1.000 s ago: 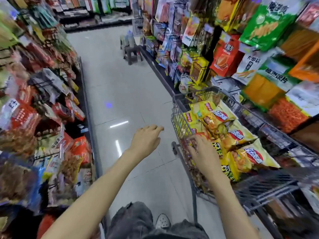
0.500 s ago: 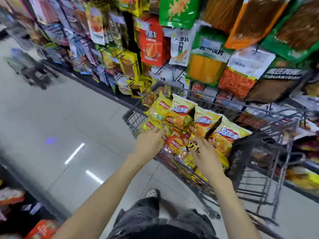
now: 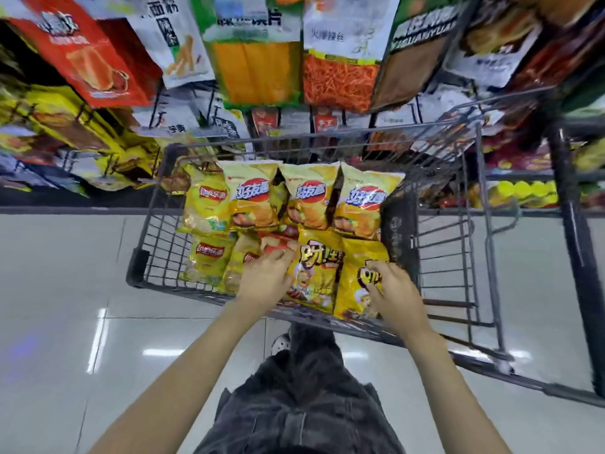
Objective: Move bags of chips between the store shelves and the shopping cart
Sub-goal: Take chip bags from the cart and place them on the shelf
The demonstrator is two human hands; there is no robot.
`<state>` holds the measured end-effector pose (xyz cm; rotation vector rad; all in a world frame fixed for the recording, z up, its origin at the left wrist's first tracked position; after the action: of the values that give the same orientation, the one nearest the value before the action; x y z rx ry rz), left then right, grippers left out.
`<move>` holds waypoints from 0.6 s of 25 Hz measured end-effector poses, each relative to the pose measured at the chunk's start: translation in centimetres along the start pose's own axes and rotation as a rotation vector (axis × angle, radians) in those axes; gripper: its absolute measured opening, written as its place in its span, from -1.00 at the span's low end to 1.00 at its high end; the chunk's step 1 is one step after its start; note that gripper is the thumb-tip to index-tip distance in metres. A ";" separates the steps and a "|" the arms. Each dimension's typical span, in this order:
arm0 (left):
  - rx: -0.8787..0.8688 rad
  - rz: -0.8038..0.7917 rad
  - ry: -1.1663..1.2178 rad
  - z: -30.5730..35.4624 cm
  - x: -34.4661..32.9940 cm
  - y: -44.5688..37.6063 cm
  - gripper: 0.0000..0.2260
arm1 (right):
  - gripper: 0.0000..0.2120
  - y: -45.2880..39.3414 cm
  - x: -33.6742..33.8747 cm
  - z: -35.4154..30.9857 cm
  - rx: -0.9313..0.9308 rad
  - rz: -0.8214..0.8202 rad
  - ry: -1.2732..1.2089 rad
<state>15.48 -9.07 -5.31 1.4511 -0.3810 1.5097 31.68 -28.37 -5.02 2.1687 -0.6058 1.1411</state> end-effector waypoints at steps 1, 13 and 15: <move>0.018 -0.042 0.000 0.0 -0.7 -1.0 -0.62 | -0.70 -0.7 -0.4 0.7 -0.022 -0.023 -0.003; 0.198 -0.516 0.102 -4.2 -10.7 -10.1 -0.27 | -0.69 -6.9 -5.6 4.3 -0.133 -0.291 -0.075; 0.234 -0.584 0.187 -4.5 -12.4 -10.7 -0.17 | -0.67 -7.3 -6.8 2.9 -0.085 -0.315 -0.094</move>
<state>18.96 -5.59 -21.52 1.4194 0.3244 1.2155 34.42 -24.47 -14.23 2.1590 -0.3290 0.8360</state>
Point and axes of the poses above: each hand's wrist, its own y-axis away from the middle knuckle, its own x-axis out of the back of the hand, z = x × y, the point moved 5 cm from there along -y, towards the middle knuckle, and after that the axes turned 1 degree about z, right-handed, at the moved point
